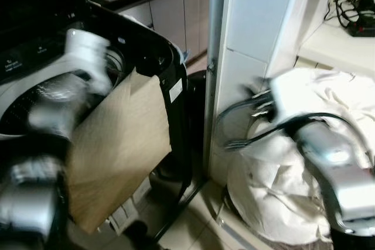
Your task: Clothes washing
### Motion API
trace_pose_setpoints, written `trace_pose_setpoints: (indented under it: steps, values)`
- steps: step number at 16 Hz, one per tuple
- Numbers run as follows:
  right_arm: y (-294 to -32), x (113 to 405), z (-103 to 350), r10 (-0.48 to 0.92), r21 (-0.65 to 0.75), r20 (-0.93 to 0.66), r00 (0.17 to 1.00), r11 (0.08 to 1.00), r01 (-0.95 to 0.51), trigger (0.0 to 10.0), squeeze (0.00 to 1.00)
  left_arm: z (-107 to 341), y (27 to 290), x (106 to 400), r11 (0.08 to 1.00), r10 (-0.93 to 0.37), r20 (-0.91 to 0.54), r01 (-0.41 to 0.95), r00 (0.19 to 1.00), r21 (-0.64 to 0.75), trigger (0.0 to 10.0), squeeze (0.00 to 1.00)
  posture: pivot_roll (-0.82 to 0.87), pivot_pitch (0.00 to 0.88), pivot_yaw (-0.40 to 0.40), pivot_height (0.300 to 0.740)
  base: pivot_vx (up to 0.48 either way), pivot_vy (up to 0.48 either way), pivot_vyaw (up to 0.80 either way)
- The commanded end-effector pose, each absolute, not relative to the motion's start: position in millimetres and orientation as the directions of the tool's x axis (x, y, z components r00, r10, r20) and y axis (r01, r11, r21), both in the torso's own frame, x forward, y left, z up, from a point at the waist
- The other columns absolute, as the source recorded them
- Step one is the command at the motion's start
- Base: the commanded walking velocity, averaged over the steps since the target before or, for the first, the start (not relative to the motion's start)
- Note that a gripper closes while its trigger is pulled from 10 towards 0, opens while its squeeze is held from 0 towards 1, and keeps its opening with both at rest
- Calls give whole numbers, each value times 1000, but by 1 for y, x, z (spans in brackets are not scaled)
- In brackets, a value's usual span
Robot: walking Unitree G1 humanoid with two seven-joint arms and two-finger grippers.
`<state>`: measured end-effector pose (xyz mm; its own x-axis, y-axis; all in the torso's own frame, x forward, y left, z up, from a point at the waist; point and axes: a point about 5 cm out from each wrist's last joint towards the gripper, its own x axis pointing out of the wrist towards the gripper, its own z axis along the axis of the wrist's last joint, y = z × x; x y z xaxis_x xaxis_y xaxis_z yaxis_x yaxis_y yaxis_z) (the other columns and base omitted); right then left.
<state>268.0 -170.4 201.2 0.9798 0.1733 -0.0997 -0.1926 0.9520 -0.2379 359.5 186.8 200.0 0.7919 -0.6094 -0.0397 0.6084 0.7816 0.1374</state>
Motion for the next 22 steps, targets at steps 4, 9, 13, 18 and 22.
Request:
trace_pose_setpoints:
  steps: [4, 9, 13, 18, 22]
  values:
    - [-199, 267, 196, 23, -272, -196, 980, 959, -77, 10000, 1000, 197, 128, 328, 478, -872, -61, 871, 486, 113, 10000, 0, -210, 0, 109, 740, 0, 0, 0]
    - [-234, 263, 182, -151, -266, -328, 932, 962, 62, 10000, 1000, 202, 94, 292, 251, -968, -17, 968, 251, 3, 10000, 0, -214, 0, 113, 740, 0, 0, 0]
    - [-253, 259, 169, -161, -285, -468, 869, 958, 24, 10000, 0, 201, 91, 280, 211, -977, -49, 977, 209, -33, 10000, 0, -208, 0, 105, 740, 0, 0, 0]
    - [-264, 257, 165, -143, -251, -516, 844, 968, 10, 0, 0, 205, 86, 277, 231, -973, -28, 973, 231, -14, 10000, 0, -205, 0, 100, 740, 0, 0, 0]
    - [-264, 257, 166, -130, -250, -514, 848, 968, -3, 0, 0, 194, 83, 276, 282, -959, -37, 959, 280, -39, 10000, 0, -201, 0, 98, 740, 0, 0, 0]
